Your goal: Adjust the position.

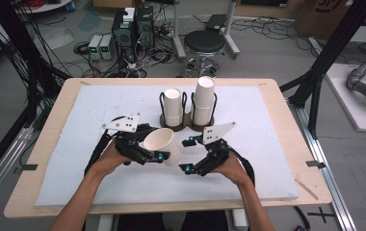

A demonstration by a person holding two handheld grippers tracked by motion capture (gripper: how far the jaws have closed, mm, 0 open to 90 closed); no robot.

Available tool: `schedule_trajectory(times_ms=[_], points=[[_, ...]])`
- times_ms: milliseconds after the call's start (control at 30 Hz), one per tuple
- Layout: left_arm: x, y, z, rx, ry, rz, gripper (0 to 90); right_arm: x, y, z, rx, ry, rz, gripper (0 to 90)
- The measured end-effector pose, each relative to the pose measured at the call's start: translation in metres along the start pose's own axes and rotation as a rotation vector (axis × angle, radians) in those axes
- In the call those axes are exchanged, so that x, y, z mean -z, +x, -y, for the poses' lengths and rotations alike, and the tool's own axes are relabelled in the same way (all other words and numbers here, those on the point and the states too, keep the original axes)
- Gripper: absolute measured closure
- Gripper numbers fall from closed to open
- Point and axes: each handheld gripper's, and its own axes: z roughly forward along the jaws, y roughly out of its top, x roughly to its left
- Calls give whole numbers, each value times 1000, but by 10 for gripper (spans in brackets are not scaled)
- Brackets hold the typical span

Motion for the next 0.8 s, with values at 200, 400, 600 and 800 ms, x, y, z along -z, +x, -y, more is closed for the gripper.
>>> schedule_trajectory(times_ms=[200,400,600,800], points=[[5,1,1,6,36,-58,301,21,-6,13,-77,-46,174,153],[2,2,2,7,72,-99,298,41,-9,27,-143,-61,331,153],[-1,2,4,11,112,-142,297,60,-13,49,-256,-8,622,154],[-3,4,5,19,139,-172,297,66,-16,64,-307,-11,700,154]])
